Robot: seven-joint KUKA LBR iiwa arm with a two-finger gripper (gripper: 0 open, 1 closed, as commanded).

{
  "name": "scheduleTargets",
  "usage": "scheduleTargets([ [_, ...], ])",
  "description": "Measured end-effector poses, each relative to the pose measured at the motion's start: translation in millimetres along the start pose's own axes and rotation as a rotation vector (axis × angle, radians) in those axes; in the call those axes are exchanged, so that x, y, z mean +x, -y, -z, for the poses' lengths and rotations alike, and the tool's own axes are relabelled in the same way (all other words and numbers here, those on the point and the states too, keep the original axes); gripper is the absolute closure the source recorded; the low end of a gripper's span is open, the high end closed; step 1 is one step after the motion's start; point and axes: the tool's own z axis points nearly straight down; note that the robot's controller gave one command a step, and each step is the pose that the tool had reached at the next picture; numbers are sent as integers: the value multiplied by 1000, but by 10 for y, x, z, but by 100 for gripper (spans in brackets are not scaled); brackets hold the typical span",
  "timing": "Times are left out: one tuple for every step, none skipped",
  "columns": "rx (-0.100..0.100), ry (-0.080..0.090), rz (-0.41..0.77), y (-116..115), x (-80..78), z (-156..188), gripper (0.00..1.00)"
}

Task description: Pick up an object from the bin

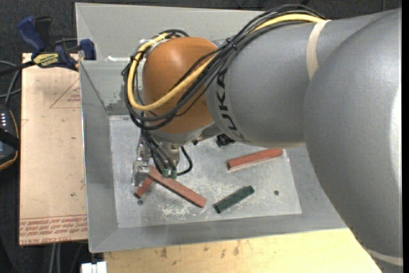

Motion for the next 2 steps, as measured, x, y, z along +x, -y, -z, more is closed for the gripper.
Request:
scheduleTargets([
  [-4,6,-2,-5,-8,529,100],
  [-5,9,-8,19,-20,306,100],
])
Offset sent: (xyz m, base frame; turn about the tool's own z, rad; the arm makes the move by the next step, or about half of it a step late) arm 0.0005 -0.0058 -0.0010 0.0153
